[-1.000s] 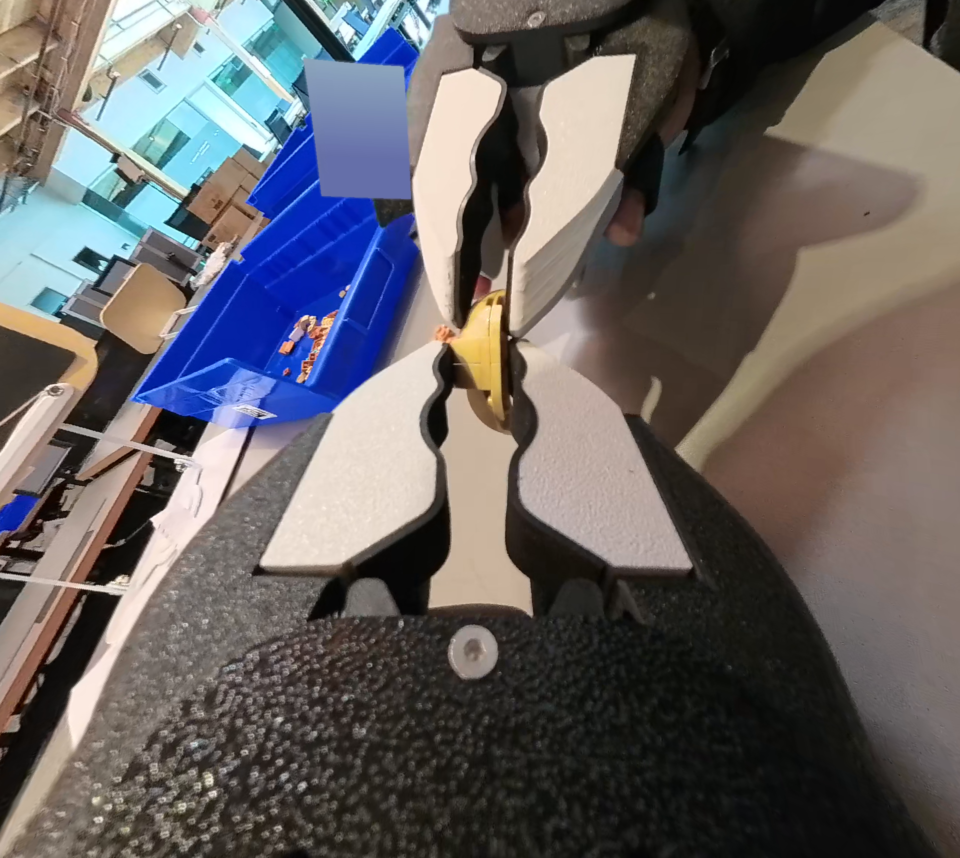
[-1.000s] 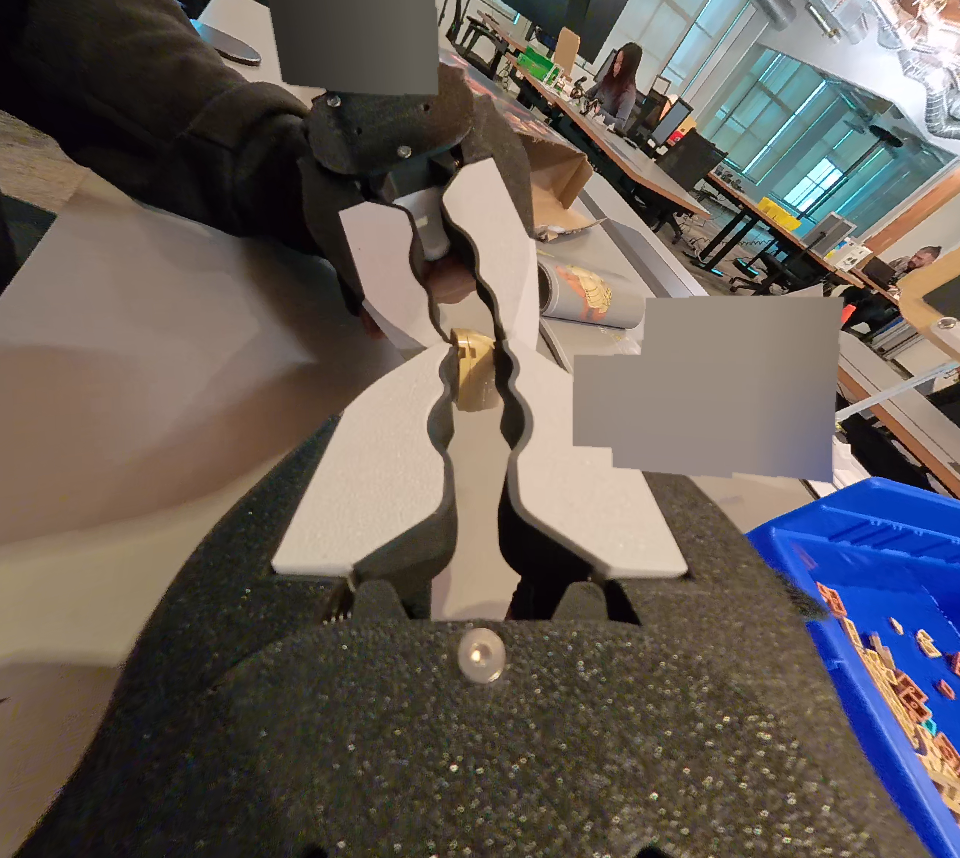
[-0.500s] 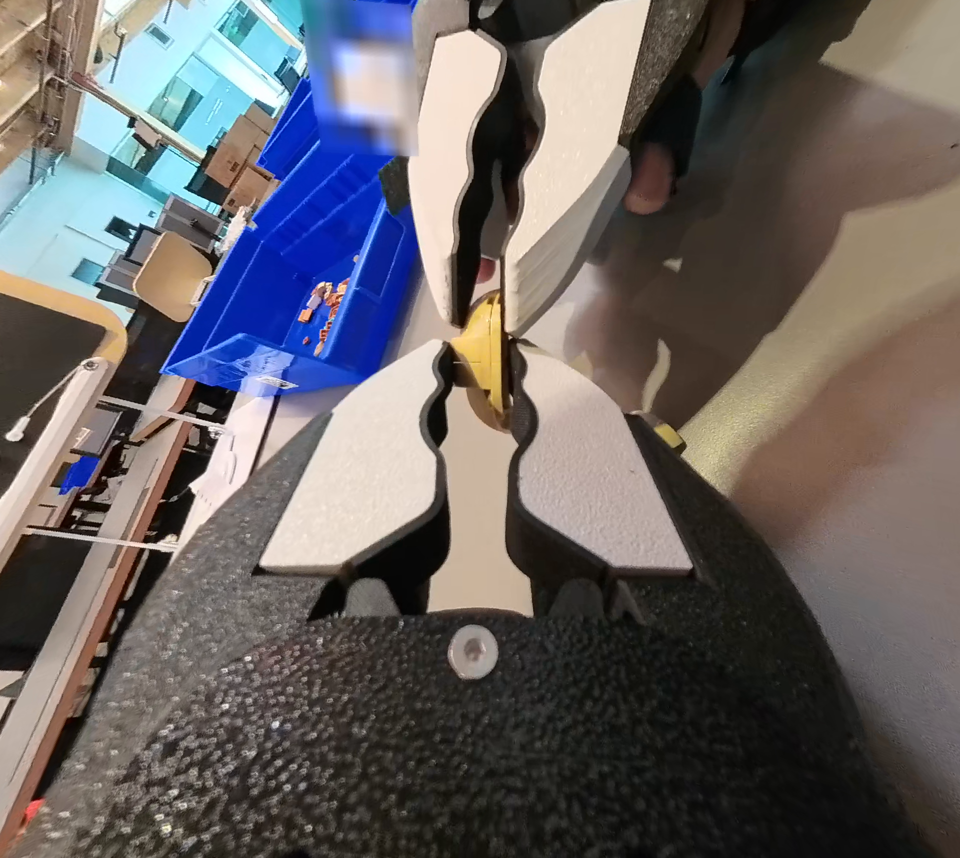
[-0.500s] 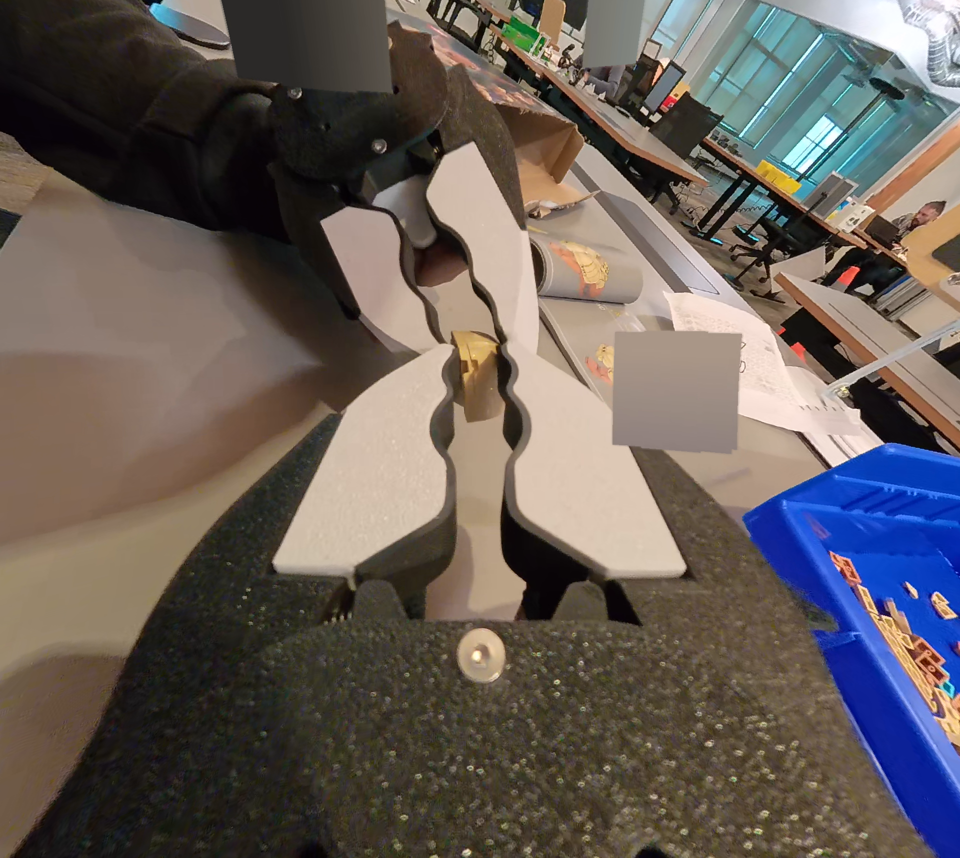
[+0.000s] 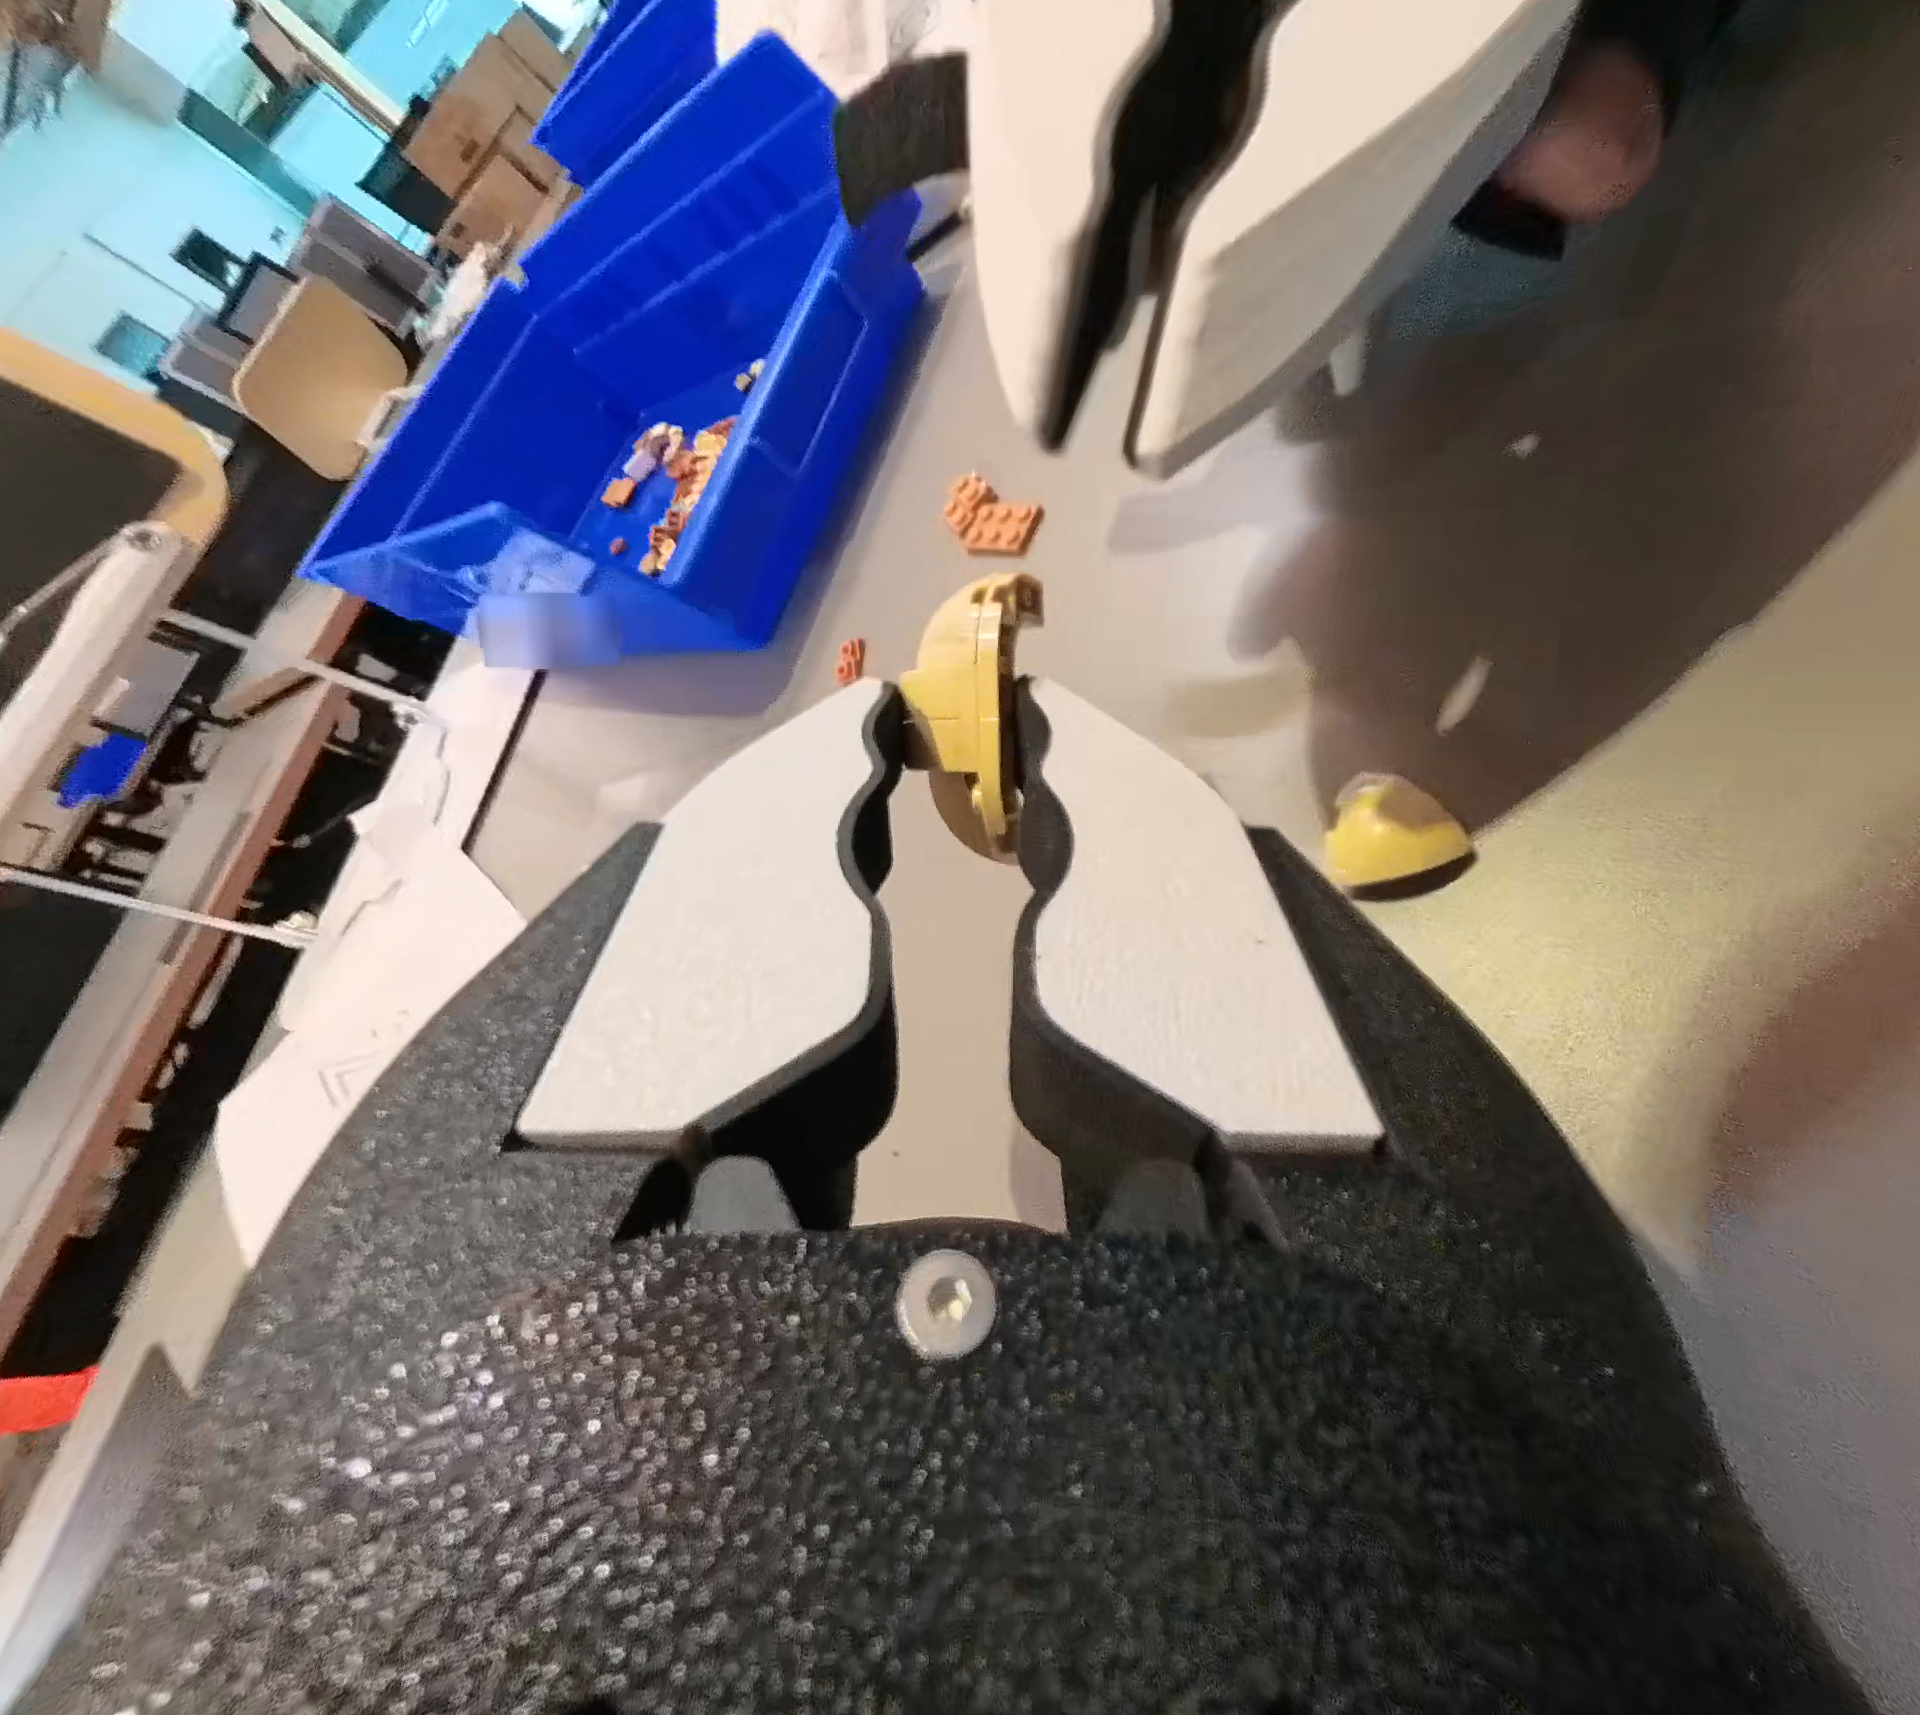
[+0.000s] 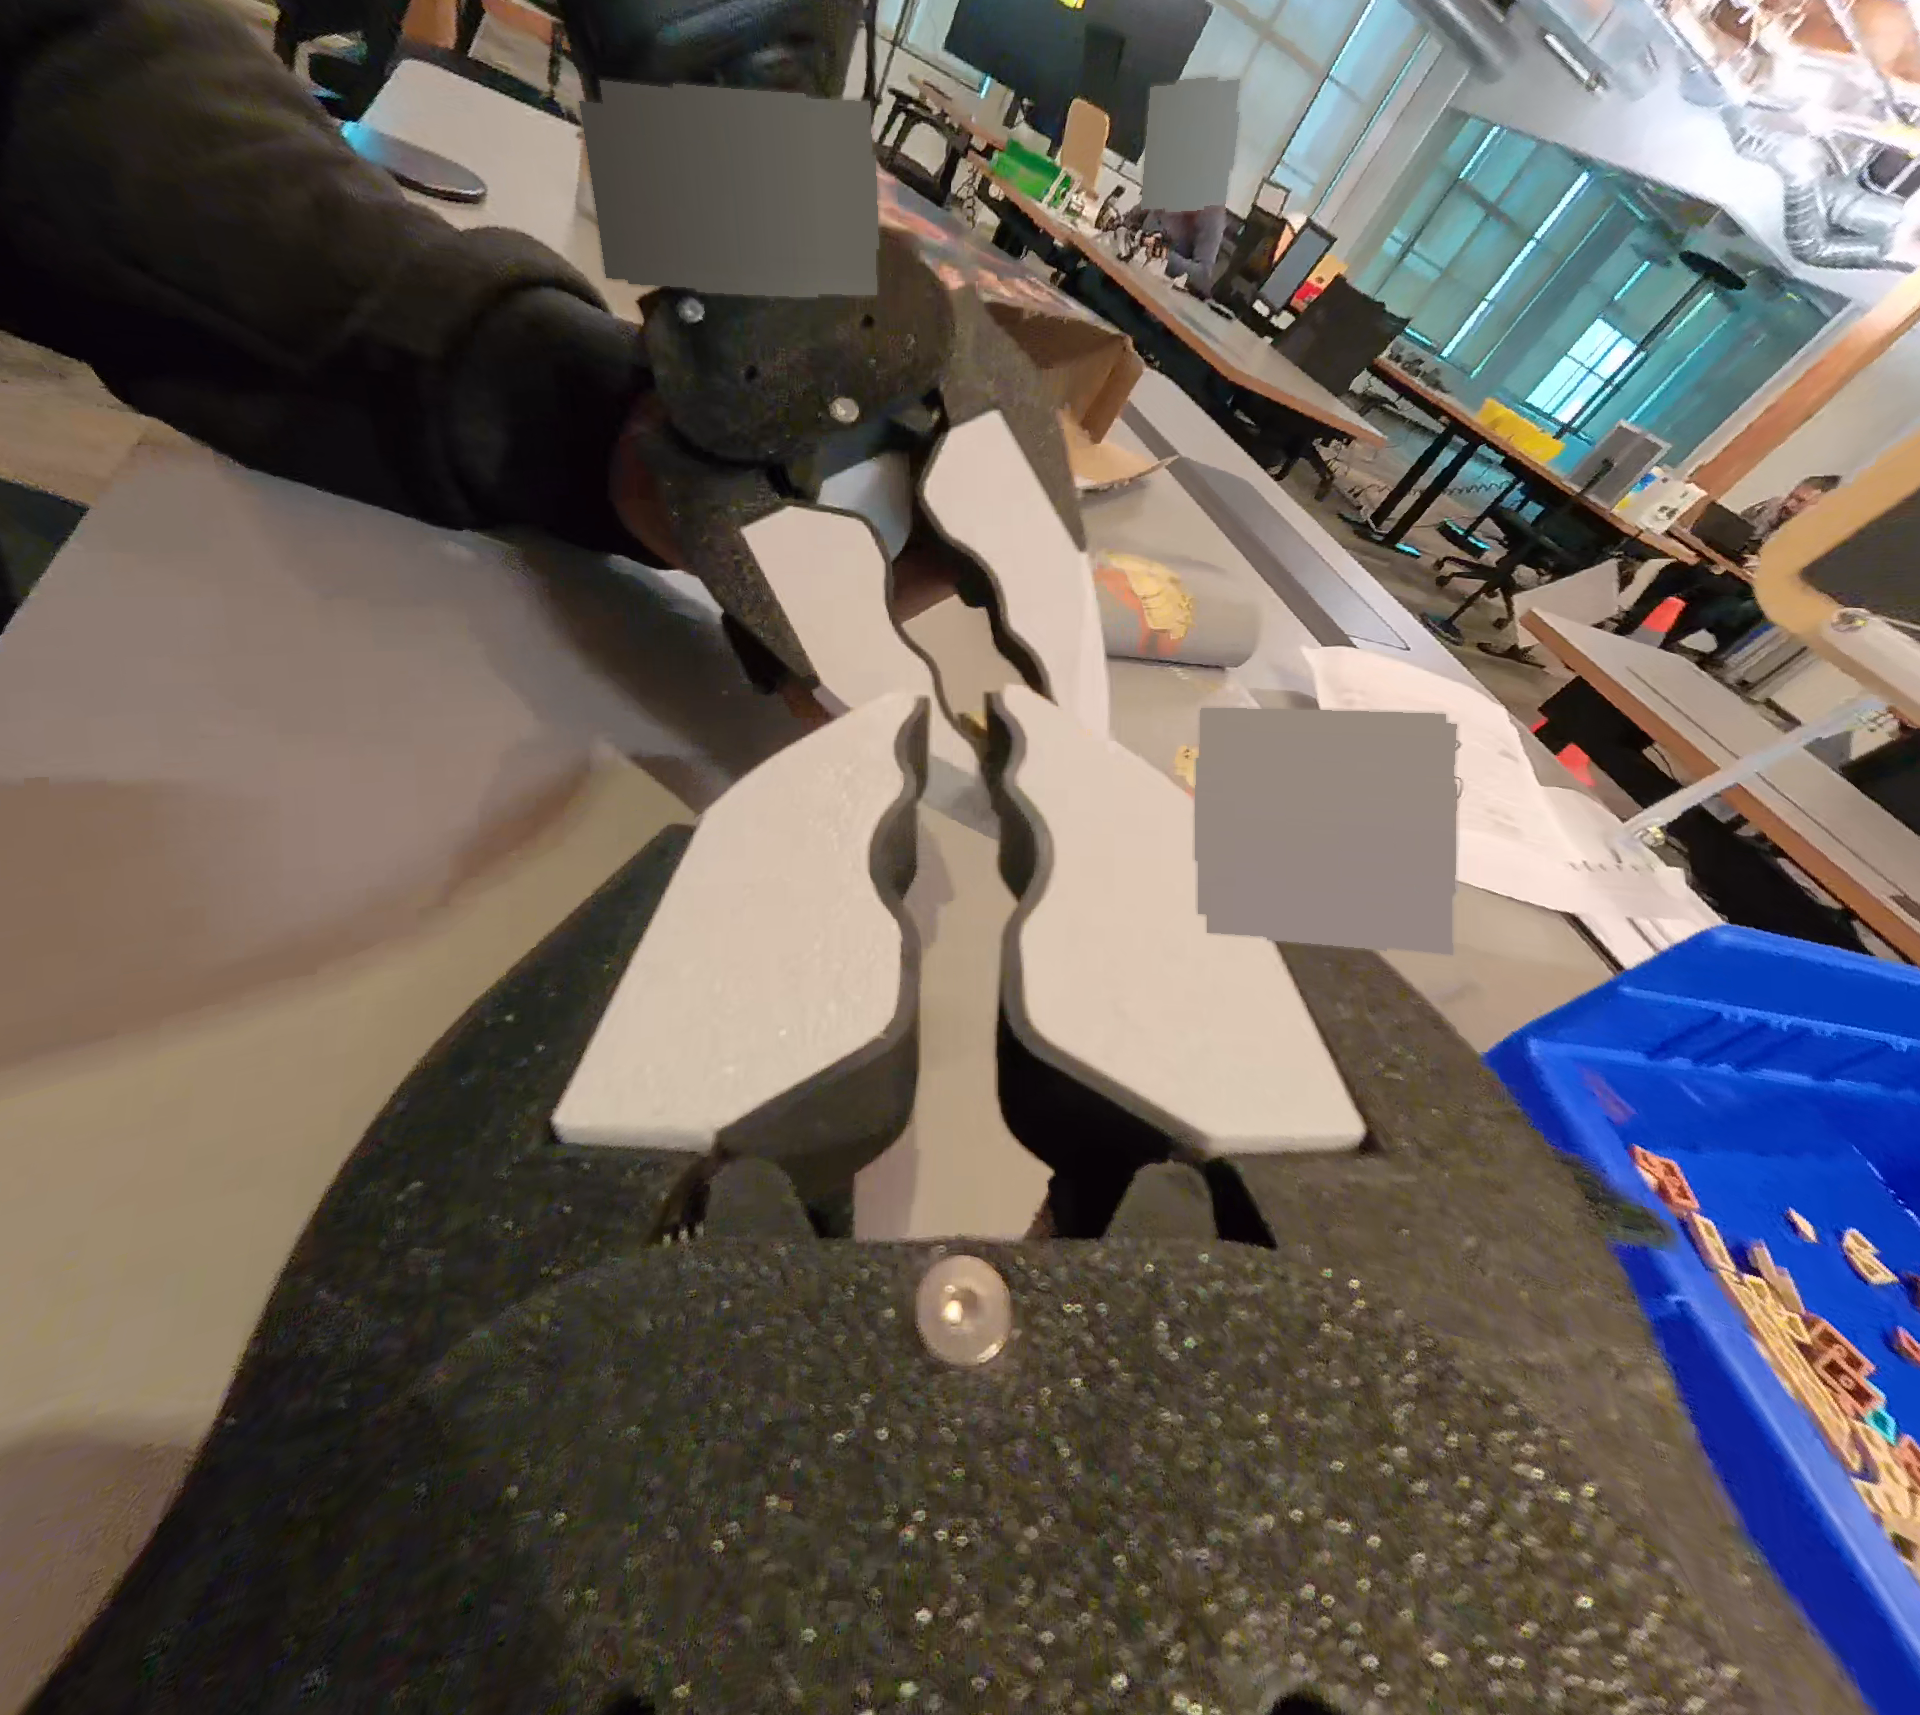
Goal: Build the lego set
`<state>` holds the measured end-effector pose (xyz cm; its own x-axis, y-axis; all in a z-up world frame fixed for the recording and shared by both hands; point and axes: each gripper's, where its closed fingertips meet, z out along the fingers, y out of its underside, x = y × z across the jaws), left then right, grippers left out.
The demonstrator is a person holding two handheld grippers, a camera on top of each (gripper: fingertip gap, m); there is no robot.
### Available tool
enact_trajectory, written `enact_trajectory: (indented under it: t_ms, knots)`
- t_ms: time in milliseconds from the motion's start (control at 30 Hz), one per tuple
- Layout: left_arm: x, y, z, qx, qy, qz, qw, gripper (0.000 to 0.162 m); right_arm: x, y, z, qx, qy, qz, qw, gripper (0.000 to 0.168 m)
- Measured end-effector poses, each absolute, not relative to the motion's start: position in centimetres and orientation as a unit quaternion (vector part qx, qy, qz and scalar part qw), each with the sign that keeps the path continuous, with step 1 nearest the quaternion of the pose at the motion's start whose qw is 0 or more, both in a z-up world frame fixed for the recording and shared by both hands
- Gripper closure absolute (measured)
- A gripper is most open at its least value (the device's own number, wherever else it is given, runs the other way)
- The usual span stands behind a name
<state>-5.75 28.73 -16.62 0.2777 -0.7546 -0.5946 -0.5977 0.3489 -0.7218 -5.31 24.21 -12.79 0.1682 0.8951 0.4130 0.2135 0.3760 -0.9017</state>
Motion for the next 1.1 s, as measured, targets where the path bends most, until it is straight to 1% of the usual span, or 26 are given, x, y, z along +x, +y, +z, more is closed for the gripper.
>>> enact_trajectory:
  t_ms: [100,233,400,467,533,733,833,900,967,1100]
  knots:
    - [-6.1,29.1,-16.7,-0.581,0.582,-0.097,0.561,0.143,-4.8,25.8,-12.9,-0.499,-0.563,0.270,0.601,0.148]
    - [-6.3,29.1,-15.9,-0.598,0.551,-0.159,0.561,0.143,-4.7,27.2,-13.7,-0.527,-0.554,0.253,0.593,0.145]
    - [-5.7,28.3,-16.5,-0.586,0.581,-0.147,0.545,0.142,-5.8,26.7,-15.2,-0.525,-0.589,0.209,0.578,0.145]
    - [-5.4,28.0,-16.9,-0.576,0.600,-0.133,0.539,0.143,-5.9,27.1,-15.8,-0.528,-0.597,0.173,0.579,0.153]
    - [-5.4,27.9,-17.2,-0.572,0.609,-0.121,0.536,0.141,-5.9,27.1,-15.9,-0.526,-0.598,0.165,0.582,0.155]
    - [-5.7,28.3,-16.4,-0.581,0.581,-0.153,0.549,0.128,-5.1,28.0,-14.5,-0.542,-0.551,0.206,0.600,0.155]
    - [-5.7,28.2,-16.0,-0.596,0.550,-0.213,0.545,0.124,-4.7,27.9,-12.5,-0.519,-0.518,0.263,0.627,0.155]
    - [-5.5,28.0,-15.1,-0.594,0.527,-0.256,0.551,0.125,-4.5,27.4,-11.3,-0.496,-0.500,0.300,0.643,0.155]
    - [-5.2,27.5,-14.0,-0.579,0.511,-0.293,0.564,0.129,-4.5,27.0,-10.8,-0.478,-0.494,0.319,0.652,0.155]
    - [-5.2,27.0,-12.8,-0.554,0.501,-0.308,0.589,0.140,-5.0,26.8,-11.6,-0.471,-0.512,0.300,0.653,0.155]
